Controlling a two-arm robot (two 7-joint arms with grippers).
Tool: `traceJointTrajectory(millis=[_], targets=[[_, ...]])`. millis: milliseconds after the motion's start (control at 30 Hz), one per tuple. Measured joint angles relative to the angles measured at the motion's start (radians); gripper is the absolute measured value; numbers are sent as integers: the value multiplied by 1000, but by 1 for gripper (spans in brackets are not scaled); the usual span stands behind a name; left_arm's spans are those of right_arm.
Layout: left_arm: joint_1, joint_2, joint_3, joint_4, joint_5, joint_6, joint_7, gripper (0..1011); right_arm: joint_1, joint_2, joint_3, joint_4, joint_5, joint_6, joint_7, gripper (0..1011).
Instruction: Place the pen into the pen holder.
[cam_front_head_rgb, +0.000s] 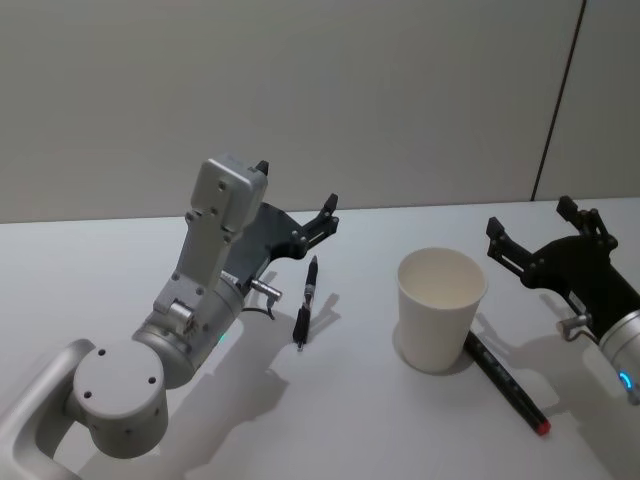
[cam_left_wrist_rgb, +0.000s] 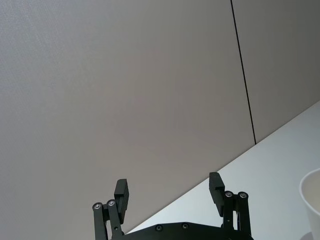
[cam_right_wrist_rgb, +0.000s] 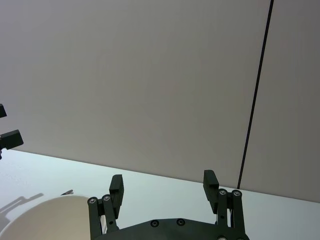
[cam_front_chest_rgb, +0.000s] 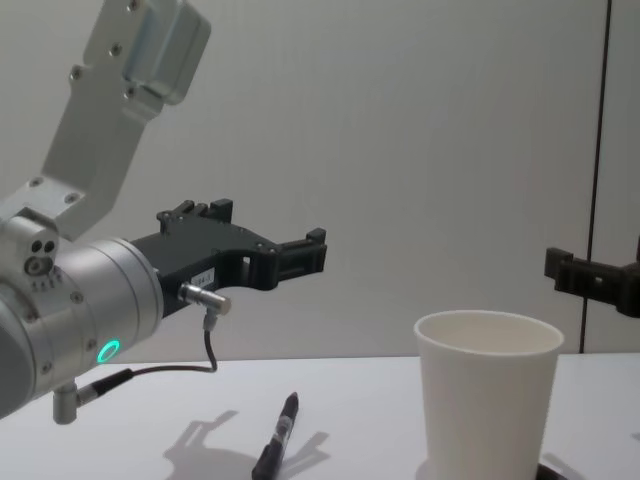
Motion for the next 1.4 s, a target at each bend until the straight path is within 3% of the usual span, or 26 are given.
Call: traceJointTrajectory(millis=[1400], targets=[[0,0,0,0,0,0,0,1001,0,0,0,0,0,0,0,1002]])
